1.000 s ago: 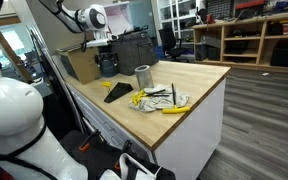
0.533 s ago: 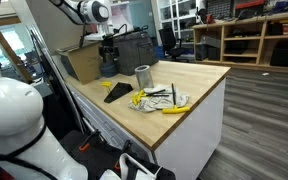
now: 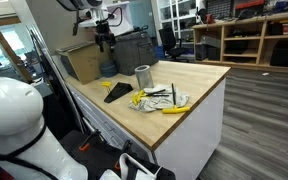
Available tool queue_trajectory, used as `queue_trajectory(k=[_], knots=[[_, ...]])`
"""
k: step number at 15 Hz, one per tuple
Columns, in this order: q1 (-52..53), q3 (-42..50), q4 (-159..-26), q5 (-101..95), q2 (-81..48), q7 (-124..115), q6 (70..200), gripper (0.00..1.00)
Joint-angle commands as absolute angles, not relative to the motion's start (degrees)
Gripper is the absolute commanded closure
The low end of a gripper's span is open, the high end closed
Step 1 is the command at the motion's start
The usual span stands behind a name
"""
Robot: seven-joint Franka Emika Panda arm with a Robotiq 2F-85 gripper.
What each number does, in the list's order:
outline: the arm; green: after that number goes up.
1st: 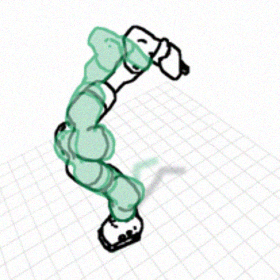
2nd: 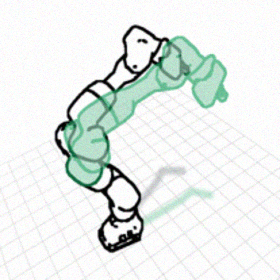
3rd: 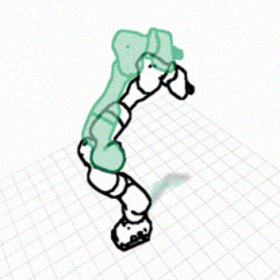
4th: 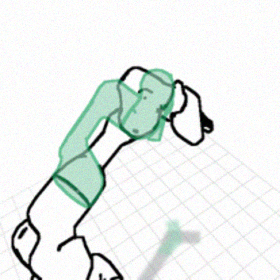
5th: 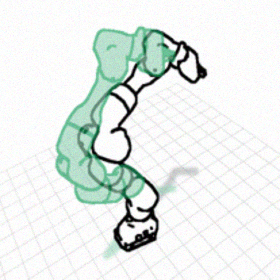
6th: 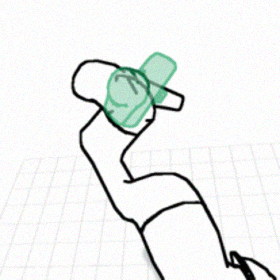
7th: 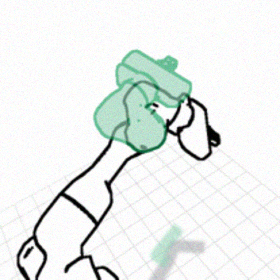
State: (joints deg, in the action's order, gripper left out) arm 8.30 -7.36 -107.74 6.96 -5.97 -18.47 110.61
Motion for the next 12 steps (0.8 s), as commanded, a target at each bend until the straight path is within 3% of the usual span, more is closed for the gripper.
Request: queue_trajectory(k=[1, 12], knots=[[8.8, -7.6, -106.7, 5.3, -3.6, -19.3, 106.1, 0.00], [9.1, -8.2, -107.1, 4.6, -3.8, -18.5, 105.5, 0.00]])
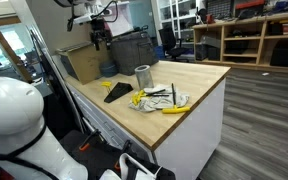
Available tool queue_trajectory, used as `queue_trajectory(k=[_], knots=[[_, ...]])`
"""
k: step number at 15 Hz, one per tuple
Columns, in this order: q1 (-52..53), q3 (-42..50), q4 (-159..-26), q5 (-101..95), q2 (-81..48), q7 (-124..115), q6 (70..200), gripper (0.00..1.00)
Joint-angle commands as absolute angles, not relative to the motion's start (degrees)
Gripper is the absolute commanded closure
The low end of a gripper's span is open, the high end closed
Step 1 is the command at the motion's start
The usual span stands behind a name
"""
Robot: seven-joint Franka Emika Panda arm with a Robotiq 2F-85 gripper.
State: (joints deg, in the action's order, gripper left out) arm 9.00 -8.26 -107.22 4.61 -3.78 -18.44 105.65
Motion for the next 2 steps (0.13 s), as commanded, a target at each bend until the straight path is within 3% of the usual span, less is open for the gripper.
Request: queue_trajectory(k=[1, 2], knots=[[9.1, -8.2, -107.1, 4.6, -3.8, -18.5, 105.5, 0.00], [9.1, -8.2, -107.1, 4.6, -3.8, -18.5, 105.5, 0.00]])
